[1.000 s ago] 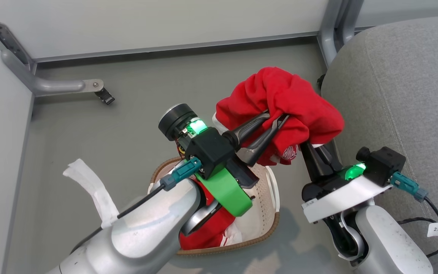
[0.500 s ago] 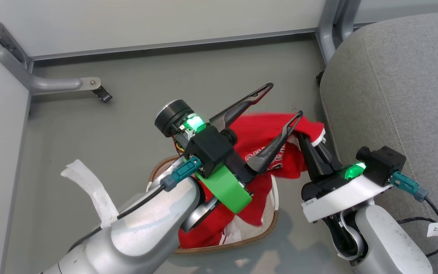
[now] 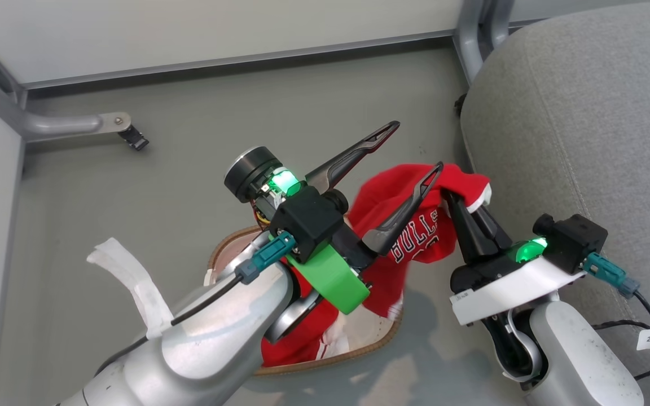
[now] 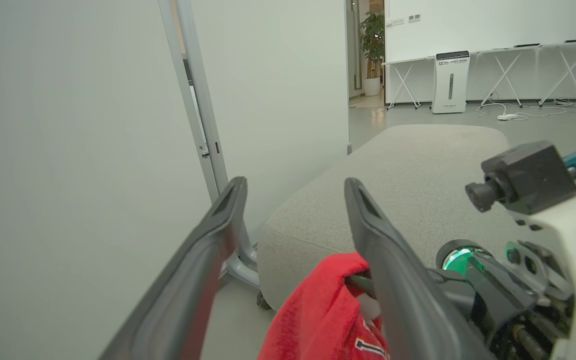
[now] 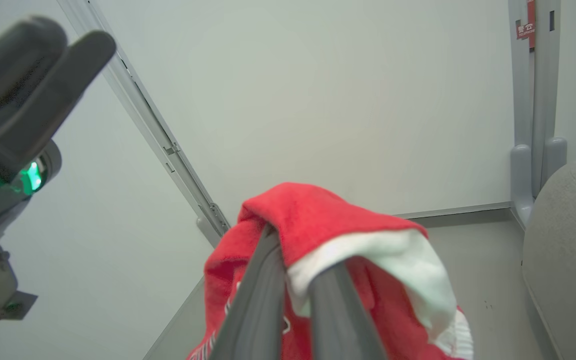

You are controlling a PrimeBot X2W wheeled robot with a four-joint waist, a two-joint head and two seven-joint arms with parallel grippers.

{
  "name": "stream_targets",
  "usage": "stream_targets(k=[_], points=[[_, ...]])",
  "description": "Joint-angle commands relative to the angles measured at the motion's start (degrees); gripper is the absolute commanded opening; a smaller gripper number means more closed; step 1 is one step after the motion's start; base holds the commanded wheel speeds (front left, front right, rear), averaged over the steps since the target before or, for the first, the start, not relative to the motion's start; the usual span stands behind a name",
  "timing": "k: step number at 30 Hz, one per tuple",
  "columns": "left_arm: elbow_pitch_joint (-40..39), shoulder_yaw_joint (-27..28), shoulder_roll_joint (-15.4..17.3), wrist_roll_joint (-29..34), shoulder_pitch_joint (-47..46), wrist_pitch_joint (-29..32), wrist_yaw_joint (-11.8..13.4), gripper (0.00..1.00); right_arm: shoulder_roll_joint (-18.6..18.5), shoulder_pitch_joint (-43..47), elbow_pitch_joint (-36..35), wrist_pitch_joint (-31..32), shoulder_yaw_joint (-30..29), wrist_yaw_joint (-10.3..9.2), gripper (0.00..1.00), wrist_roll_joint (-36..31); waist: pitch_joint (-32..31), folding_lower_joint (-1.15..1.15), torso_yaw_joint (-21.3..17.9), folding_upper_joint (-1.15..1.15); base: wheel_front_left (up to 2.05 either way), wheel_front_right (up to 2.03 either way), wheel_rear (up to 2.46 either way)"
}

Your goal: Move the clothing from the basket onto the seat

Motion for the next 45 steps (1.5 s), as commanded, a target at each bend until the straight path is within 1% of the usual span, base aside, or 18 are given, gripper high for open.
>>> stream_targets(k=[1,15,22,27,35,45], points=[[0.2,-0.1,0.3,0.2,-0.7,-0.3,0.1,1.00,0.1,-0.2,-0.4,-0.1,-0.4,-0.02,0.00,-0.6,0.8,0.00,-1.2,0.00,0.00,0.00,0.00],[1.8,-1.8,1.5,1.3,-1.8,0.8,-0.5,1.00,1.1,0.3,-2.8,-0.1,-5.2,-0.01,0.00,-3.7,4.6,0.00,-9.2,0.00,0.00,0.00,0.00],[3.0,-2.4,2.1,1.4,-2.2,1.4,-0.8,1.00,1.2,1.0,-4.5,-0.1,-8.9,-0.02,0.00,-5.2,6.2,0.00,-13.1,0.00,0.00,0.00,0.00],[3.7,-2.8,2.6,1.4,-2.9,3.0,-0.8,1.00,1.4,1.2,-5.7,-0.1,-11.6,-0.02,0.00,-5.6,7.9,0.00,-15.4,0.00,0.00,0.00,0.00],[5.1,-4.0,3.2,1.8,-3.9,5.7,-0.5,1.00,1.4,2.0,-6.7,-0.1,-14.4,-0.02,0.00,-6.7,9.2,0.00,-17.4,0.00,0.00,0.00,0.00],[5.2,-4.1,3.3,1.1,-3.7,5.9,0.0,1.00,1.2,1.7,-7.4,-0.1,-15.3,-0.02,0.00,-8.0,9.3,0.00,-17.5,0.00,0.00,0.00,0.00]])
